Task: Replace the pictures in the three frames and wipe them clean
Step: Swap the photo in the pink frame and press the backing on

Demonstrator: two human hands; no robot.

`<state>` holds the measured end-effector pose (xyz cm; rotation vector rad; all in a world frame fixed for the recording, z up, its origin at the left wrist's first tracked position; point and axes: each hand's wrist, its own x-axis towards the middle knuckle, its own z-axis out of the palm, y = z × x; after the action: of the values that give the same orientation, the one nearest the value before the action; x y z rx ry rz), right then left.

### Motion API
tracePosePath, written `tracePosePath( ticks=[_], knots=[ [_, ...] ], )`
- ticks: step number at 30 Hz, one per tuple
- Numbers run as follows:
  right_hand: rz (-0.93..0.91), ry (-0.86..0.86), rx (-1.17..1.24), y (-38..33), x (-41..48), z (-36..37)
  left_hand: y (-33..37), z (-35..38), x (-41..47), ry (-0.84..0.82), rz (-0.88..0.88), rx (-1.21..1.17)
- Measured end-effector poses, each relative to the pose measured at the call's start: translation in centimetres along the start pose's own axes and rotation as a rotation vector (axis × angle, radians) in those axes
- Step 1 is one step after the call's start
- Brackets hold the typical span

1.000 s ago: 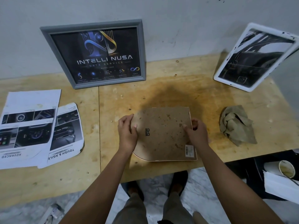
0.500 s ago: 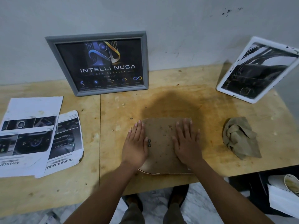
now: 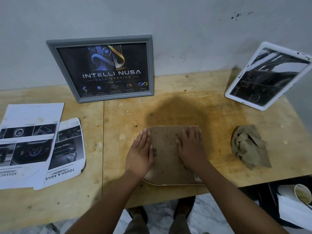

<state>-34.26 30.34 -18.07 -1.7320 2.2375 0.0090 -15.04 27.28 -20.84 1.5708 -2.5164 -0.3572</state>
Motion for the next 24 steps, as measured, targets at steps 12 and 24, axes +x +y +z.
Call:
tracePosePath(
  ticks=[12,24],
  knots=[
    [0.207,-0.146,0.237,-1.6,5.0,-2.4,-0.8,-1.0,6.0,-0.03,-0.404,-0.618],
    [0.337,-0.083,0.485,-1.0,5.4,-1.5,-0.4,-1.3,5.7,0.02,-0.399,-0.623]
  ],
)
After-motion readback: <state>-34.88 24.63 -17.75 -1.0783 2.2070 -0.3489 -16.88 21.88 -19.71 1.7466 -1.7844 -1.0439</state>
